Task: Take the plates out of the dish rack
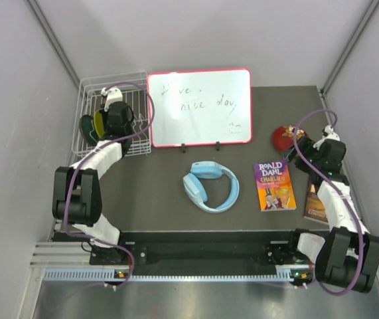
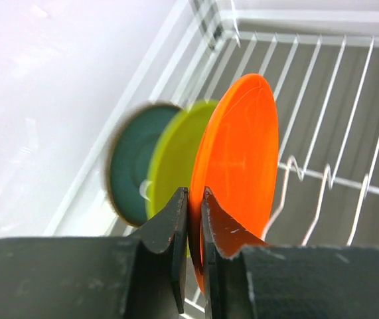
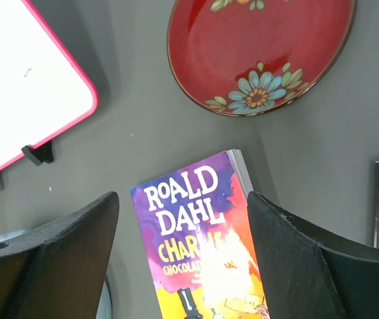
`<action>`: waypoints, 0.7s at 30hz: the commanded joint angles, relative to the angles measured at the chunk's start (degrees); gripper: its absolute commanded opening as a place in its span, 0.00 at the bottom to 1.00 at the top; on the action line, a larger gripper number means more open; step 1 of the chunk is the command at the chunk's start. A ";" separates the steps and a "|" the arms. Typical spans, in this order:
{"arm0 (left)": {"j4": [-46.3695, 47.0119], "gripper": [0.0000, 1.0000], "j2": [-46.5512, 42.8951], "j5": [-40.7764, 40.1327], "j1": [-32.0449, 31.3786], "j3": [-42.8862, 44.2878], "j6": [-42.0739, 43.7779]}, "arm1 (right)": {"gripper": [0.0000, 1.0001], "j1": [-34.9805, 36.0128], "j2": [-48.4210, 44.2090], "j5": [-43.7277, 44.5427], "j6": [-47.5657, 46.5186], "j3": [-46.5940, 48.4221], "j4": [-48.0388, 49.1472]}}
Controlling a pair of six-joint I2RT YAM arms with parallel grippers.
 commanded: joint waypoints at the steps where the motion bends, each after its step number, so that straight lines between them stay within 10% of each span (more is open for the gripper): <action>1: 5.20 0.00 -6.73 -5.32 -1.16 1.85 3.81 | 0.79 0.53 -5.65 1.81 -1.49 1.45 -2.72; 7: -2.25 0.00 -12.79 -4.54 -3.10 2.37 -0.64 | 0.79 0.62 -11.54 1.38 -2.54 3.29 -8.61; 14: -20.28 0.00 -21.59 24.24 -4.07 4.22 -18.76 | 0.78 2.72 -18.30 -11.80 3.33 4.70 -4.67; 21: -15.47 0.00 -25.64 49.24 -10.02 -2.10 -33.70 | 0.81 15.08 -17.70 -12.96 12.21 2.59 7.71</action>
